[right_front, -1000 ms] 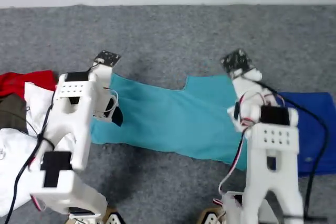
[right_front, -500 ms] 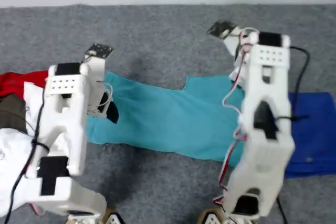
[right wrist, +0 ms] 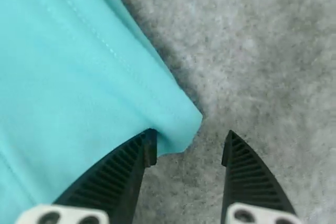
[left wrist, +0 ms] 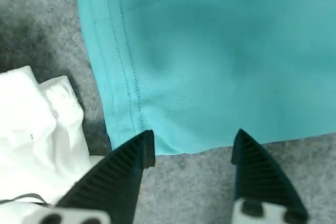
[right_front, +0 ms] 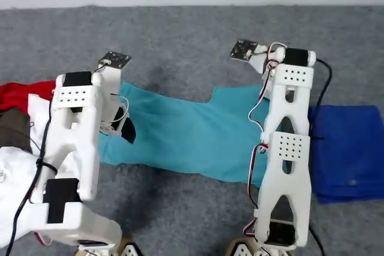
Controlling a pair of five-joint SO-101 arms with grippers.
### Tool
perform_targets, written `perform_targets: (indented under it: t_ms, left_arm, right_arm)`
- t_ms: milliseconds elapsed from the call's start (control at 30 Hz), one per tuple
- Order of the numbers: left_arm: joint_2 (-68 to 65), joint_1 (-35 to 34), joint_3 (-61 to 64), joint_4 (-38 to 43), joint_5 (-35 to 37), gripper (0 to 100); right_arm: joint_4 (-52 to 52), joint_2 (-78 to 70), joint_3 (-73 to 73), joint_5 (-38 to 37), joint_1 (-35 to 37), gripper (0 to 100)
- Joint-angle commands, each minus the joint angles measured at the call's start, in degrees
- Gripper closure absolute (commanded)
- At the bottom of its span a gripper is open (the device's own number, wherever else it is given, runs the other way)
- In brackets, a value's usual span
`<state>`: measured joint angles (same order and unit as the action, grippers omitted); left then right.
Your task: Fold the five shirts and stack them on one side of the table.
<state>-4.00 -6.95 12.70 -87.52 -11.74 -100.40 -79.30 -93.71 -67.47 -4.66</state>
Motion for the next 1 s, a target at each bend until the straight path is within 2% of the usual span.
perform_targets:
  t_ms: [0, 133, 300, 467, 567, 967]
  left_arm:
    - [2.29, -0.26, -1.89, -0.44, -0.53, 76]
    - [2.29, -0.35, -1.89, -1.14, -0.62, 76]
    - [2.29, -0.35, -1.89, -1.14, -0.62, 76]
    - [2.29, -0.35, -1.89, -1.14, -0.62, 76]
    - [2.29, -0.35, -1.89, -1.14, -0.62, 76]
    - [2.29, -0.35, -1.89, -1.14, -0.62, 76]
  right_arm:
    - [-2.15, 0.48, -2.37, -0.53, 0.4, 79.0]
    - [-2.15, 0.31, -2.2, -0.7, 1.01, 80.3]
    - [-1.89, -1.89, -2.29, -0.7, 2.07, 99.5]
    - [-1.89, -5.85, -2.55, -0.7, 2.33, 92.1]
    - [-1.89, -5.58, -2.64, -0.53, 2.33, 99.8]
    - [-2.68, 10.77, -2.2, 6.15, 2.59, 98.9]
